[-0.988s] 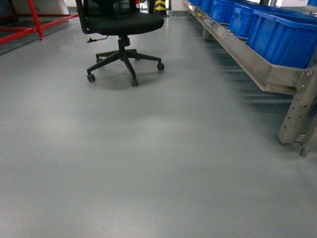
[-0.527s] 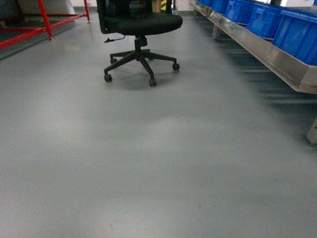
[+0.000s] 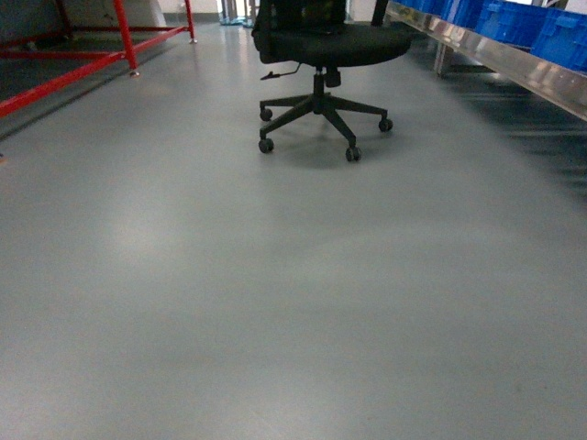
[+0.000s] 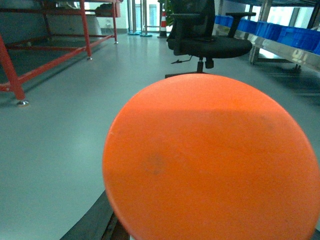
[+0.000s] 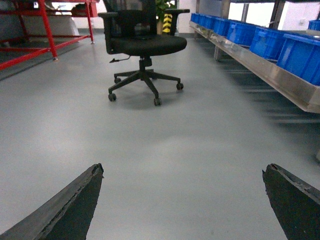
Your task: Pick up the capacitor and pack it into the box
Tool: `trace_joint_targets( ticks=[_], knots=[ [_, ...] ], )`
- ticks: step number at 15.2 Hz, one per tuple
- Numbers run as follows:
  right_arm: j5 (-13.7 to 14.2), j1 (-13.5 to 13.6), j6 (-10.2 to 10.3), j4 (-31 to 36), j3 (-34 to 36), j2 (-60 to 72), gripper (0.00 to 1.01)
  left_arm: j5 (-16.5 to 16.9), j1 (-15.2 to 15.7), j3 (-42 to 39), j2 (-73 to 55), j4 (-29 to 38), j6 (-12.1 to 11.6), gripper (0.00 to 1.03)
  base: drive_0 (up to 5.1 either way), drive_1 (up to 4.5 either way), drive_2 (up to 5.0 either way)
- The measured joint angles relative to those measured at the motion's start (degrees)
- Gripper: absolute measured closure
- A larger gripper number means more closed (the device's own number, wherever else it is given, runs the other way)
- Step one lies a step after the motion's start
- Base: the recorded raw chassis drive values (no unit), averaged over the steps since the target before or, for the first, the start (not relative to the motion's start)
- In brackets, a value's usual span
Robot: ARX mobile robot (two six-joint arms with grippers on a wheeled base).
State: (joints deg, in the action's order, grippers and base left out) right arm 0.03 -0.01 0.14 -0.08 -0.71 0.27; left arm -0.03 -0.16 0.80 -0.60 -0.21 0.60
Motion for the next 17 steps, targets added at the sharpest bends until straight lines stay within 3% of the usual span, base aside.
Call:
trace_joint_targets(
  ticks=[17],
  knots=[
    [-0.1,0.0,0.0,-0.1,0.0,0.0,0.03,0.0,0.0,0.0,0.0,-0.2,0.0,0.59,-5.0,2.44,2.4]
  ],
)
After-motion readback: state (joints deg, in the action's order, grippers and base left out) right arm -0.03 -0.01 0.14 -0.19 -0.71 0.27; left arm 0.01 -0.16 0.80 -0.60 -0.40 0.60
